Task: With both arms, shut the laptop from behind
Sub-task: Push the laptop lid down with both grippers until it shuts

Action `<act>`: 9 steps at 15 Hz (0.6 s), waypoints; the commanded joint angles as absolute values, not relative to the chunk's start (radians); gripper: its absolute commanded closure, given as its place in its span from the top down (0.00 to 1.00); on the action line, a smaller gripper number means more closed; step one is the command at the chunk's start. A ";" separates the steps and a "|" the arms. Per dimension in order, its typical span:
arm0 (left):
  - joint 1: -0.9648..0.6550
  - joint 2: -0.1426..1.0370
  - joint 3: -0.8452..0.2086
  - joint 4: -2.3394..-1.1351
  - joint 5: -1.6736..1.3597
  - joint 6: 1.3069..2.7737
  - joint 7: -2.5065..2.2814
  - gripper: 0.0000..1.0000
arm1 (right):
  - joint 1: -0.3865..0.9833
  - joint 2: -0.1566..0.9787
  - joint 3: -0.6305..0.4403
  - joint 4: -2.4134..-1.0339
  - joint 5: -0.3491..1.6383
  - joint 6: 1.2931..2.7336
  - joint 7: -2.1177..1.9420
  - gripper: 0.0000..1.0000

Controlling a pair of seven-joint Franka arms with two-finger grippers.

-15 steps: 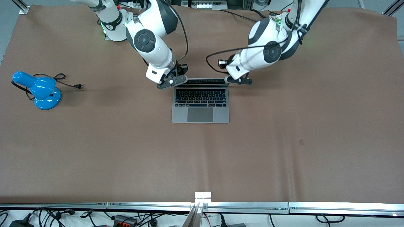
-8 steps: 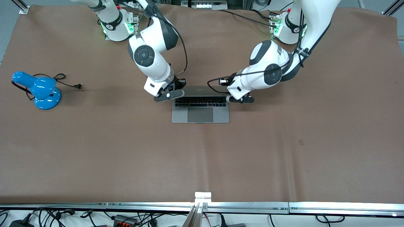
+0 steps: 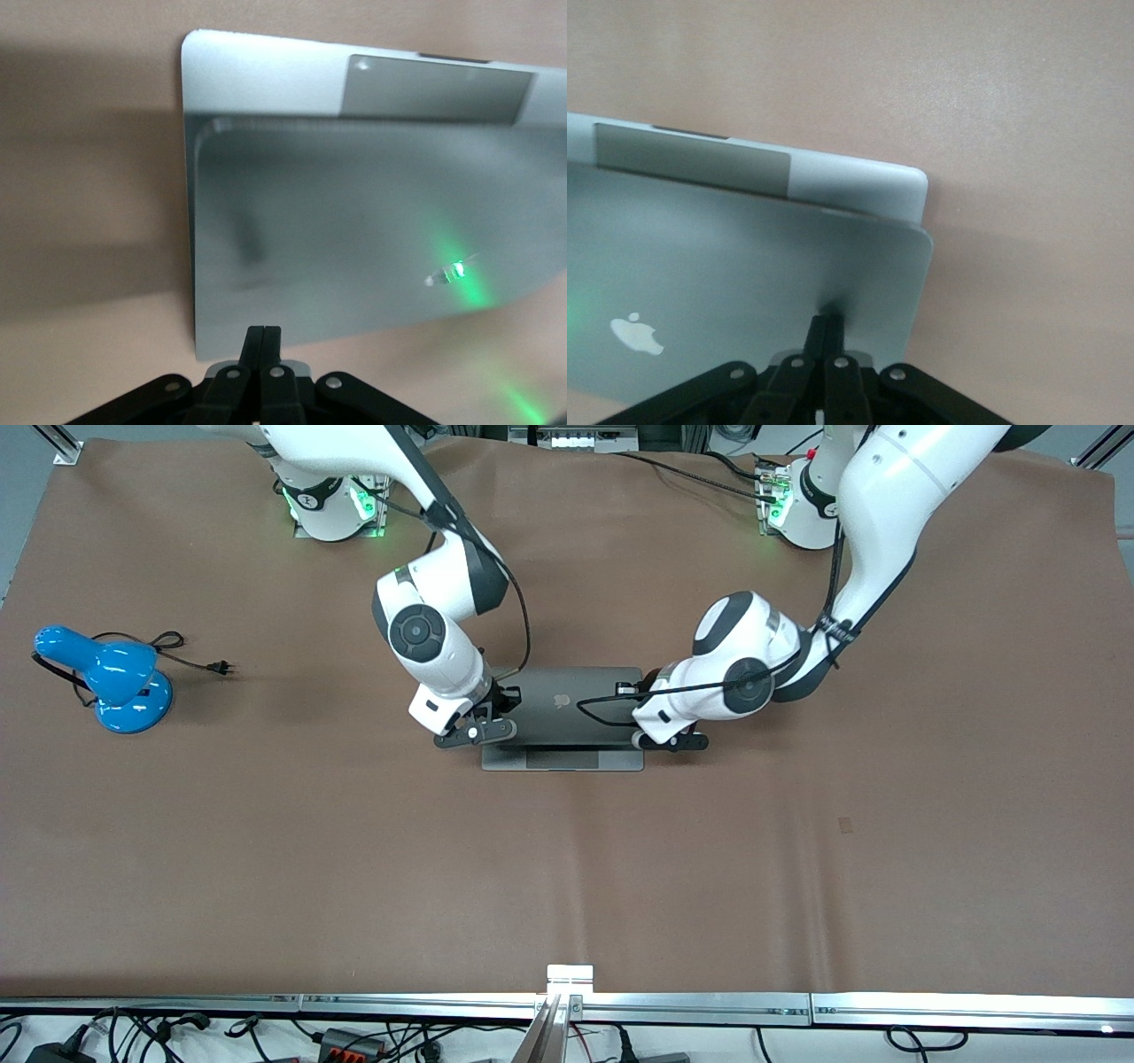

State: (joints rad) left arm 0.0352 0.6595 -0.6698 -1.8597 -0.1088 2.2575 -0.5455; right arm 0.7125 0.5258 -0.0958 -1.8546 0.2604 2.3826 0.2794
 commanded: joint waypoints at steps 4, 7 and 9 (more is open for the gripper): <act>-0.073 0.733 -0.577 -1.784 -0.063 2.301 -0.584 0.01 | 0.721 0.652 -0.095 -1.819 0.244 2.485 0.301 0.00; -0.121 0.733 -0.528 -1.787 -0.048 2.321 -0.584 0.01 | 0.723 0.660 -0.095 -1.806 0.245 2.482 0.299 0.00; -0.159 0.742 -0.488 -1.789 -0.040 2.332 -0.584 0.01 | 0.723 0.655 -0.095 -1.799 0.244 2.479 0.293 0.00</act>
